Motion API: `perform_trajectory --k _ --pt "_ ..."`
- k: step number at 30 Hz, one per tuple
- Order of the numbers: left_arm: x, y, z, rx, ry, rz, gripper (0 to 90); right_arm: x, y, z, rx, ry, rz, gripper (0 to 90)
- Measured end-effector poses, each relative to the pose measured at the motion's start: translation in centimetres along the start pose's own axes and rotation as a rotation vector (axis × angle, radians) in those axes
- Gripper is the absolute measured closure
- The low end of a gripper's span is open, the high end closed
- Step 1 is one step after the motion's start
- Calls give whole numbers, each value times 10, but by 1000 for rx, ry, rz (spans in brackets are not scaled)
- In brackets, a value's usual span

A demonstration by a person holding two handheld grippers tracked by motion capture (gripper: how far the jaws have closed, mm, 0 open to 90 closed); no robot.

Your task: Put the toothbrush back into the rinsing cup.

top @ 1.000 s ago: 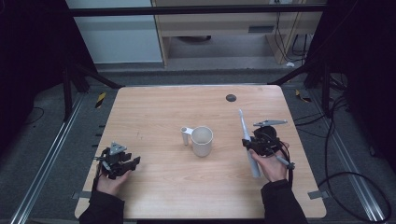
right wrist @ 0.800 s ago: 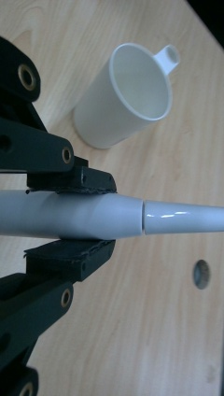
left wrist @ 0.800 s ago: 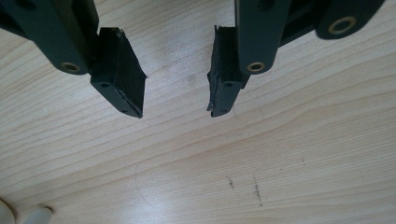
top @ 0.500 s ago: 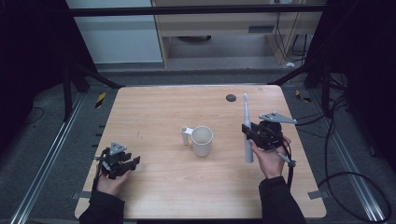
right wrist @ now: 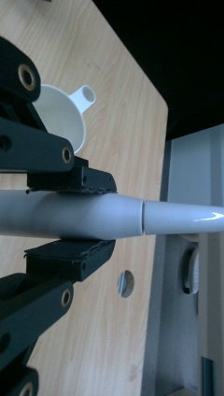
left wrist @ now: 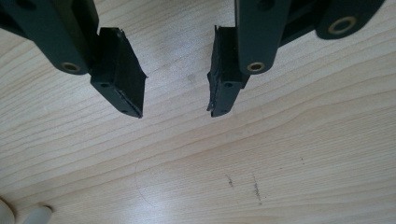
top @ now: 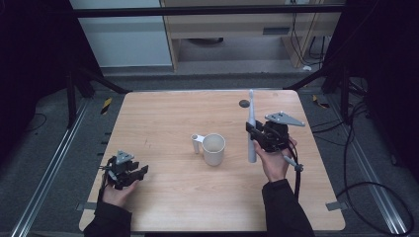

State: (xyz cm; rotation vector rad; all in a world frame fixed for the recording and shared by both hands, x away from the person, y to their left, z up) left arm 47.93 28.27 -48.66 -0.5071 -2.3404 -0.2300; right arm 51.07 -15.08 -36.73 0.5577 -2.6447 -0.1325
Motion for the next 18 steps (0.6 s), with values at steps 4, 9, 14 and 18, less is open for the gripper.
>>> perform_trajectory --k 4,9,14,18 --pt "0 0 0 2 0 0 546 -3 9 -7 0 -36 -9 675" --pt "0 0 0 2 -1 -1 546 -8 18 -15 -8 -71 -30 675" --pt "0 0 0 2 -1 0 546 -11 27 -22 -23 -107 -48 675" --pt "0 1 0 3 -1 1 546 -15 33 -27 -37 -130 -64 675"
Point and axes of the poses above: each handheld gripper's, and its own axes: x roughly backward along the jaws, z roughly out of its underside, y roughly to its left, the point moved 2 cm from there along -x, roughly forward along the jaws, and after that the axes turned 2 degrees about -x, right-handed, at the moved point
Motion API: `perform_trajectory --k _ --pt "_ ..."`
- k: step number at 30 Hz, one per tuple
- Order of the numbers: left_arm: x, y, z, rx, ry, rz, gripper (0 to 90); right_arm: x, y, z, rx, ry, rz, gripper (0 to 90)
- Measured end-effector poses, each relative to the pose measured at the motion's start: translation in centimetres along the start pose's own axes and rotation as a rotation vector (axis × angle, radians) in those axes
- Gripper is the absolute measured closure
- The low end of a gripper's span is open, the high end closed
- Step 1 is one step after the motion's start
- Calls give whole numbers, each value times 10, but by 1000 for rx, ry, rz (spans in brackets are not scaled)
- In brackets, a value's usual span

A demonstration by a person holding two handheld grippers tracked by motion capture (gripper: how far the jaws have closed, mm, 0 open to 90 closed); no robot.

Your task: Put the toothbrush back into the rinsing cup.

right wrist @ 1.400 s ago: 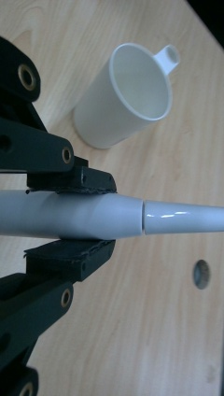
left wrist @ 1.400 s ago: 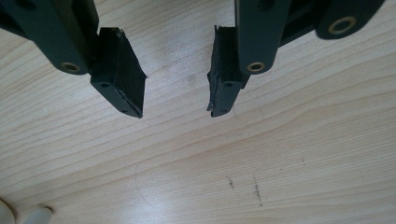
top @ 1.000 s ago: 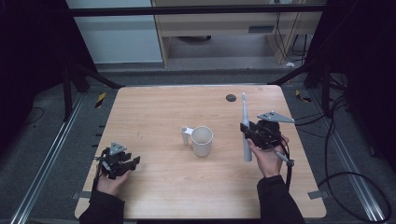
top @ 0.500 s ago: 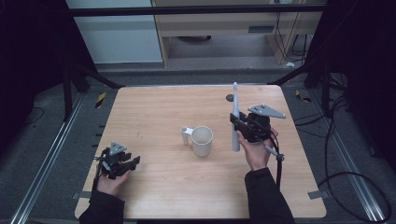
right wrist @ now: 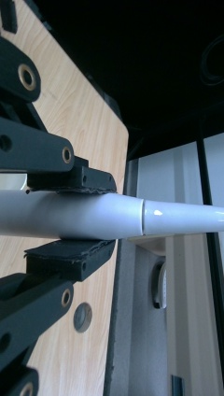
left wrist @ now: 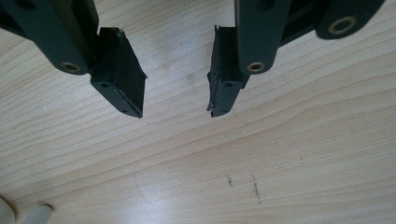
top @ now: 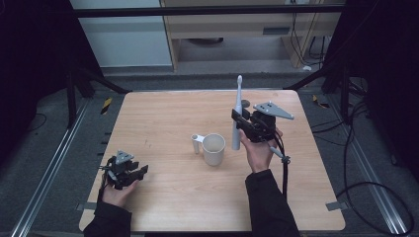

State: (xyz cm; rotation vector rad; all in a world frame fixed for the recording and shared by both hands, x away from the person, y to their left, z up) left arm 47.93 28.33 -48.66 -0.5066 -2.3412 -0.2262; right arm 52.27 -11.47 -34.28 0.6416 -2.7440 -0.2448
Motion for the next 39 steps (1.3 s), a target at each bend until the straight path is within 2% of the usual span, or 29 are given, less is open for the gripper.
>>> perform_trajectory --k 13,25,39 --pt "0 0 0 -3 0 1 546 -22 15 -3 -17 -11 -27 674" --pt "1 1 0 -3 -1 2 546 -43 24 6 -32 7 -43 674" --pt "1 1 0 1 -4 2 546 -62 28 27 -33 53 -48 673"
Point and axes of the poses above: each handheld gripper's, and its own axes: x roughly backward along the jaws, z roughly out of its underside, y roughly to its left, the point moved 2 cm from there along -x, roughly forward along the jaws, and after that the axes turned 2 degrees about -x, right-handed, at the moved point
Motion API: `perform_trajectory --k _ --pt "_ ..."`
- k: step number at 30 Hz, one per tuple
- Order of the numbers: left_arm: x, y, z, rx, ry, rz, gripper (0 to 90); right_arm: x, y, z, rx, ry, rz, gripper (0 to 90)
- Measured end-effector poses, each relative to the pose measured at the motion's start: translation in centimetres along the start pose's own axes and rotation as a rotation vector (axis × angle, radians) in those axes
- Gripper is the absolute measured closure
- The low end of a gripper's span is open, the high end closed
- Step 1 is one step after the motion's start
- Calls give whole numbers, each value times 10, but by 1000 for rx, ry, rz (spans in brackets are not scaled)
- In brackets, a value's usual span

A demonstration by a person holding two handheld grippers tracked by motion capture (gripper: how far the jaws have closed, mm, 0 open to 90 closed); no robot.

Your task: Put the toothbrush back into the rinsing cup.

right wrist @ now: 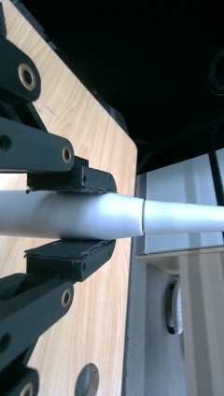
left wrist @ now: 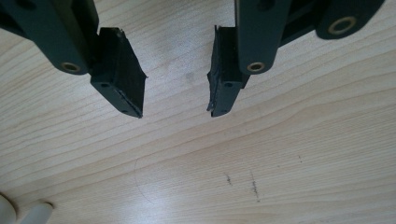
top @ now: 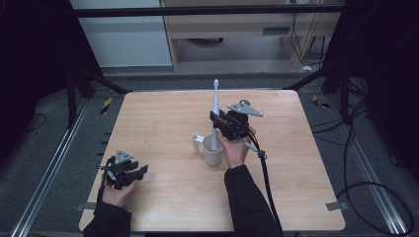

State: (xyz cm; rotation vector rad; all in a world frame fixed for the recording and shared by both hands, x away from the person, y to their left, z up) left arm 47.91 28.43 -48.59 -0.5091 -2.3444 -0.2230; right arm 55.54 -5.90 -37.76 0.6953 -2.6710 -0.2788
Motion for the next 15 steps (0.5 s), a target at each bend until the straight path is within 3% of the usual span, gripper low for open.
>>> perform_trajectory --k 15 --pt "0 0 0 2 -3 -1 546 -15 -1 23 11 95 24 672"
Point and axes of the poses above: each handheld gripper's, and its own axes: x roughly backward along the jaws, z roughly out of its underside, y roughly to its left, the point moved 2 cm from there along -x, roughly forward along the jaws, and after that the axes turned 2 degrees about -x, right-handed, at the moved point
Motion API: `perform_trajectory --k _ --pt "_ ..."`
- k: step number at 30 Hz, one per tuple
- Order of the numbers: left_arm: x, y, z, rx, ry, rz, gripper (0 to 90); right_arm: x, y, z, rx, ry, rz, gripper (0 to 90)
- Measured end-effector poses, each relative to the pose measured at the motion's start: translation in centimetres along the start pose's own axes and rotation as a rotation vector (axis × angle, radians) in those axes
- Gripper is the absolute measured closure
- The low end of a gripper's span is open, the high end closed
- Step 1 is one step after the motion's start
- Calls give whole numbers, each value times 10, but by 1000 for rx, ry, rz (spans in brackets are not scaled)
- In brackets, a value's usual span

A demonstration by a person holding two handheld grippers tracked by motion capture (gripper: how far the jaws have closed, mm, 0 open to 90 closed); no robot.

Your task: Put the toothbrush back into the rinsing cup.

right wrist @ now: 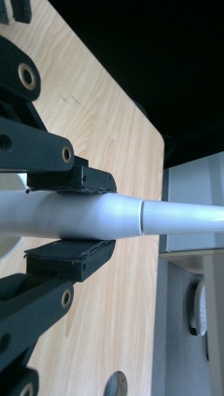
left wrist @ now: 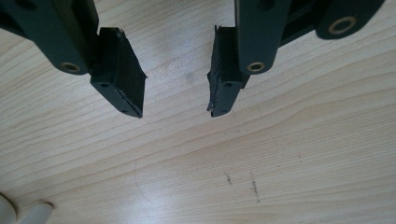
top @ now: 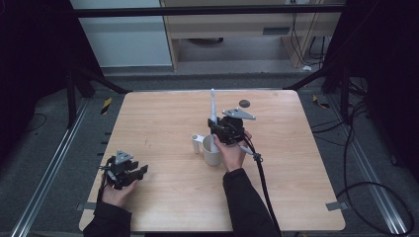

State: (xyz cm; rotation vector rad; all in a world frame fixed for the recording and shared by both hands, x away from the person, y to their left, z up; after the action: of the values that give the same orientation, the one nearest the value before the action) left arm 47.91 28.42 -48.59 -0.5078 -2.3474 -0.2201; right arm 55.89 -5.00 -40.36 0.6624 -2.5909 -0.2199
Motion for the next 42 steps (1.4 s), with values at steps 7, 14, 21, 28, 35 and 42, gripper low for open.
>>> perform_trajectory --k 7,14,21,28,35,42 --pt "0 0 0 -7 5 -1 546 -4 0 9 16 43 4 671" --pt "0 0 0 -6 6 -1 546 -5 0 17 23 87 7 670" --pt "0 0 0 -7 7 -1 545 -7 -4 24 27 116 10 669" --pt "0 0 0 -8 7 -1 546 -6 -4 26 30 120 12 667" --pt "0 0 0 -8 7 -1 545 -7 -7 25 36 116 23 655" --pt "0 0 0 -8 6 0 545 -4 -7 23 38 103 29 623"
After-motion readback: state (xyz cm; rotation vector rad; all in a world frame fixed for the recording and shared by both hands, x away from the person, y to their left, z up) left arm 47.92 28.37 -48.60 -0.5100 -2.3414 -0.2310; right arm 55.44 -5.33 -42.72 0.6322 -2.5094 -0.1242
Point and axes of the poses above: each handheld gripper's, and its own axes: x roughly backward along the jaws, z roughly out of its underside, y roughly to its left, the point moved 2 cm from there along -x, roughly forward along the jaws, and after that the axes turned 2 degrees about -x, right-handed, at the moved point
